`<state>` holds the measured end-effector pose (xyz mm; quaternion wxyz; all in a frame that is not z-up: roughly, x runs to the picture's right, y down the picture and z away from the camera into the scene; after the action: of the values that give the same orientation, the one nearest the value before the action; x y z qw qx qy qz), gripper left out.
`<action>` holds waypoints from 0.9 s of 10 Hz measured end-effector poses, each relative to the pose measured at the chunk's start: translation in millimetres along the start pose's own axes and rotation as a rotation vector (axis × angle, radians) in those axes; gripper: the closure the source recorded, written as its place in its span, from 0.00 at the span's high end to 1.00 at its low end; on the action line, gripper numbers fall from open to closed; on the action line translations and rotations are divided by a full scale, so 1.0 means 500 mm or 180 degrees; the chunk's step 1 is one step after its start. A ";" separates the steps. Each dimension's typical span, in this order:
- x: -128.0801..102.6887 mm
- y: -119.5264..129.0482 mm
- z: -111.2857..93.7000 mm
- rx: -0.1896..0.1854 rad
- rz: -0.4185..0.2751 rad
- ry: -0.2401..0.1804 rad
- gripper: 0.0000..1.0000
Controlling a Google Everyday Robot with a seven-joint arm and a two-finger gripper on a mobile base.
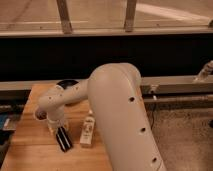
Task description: Place the eraser on the white sponge
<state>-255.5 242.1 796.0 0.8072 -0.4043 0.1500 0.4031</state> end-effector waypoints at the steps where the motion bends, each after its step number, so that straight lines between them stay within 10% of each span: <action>1: 0.001 -0.001 -0.001 0.0005 0.0007 -0.0020 0.02; 9: 0.052 -0.208 -0.239 0.0216 0.0620 -0.0500 0.00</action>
<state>-148.8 127.3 761.4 0.7867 -0.3275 0.1384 0.5047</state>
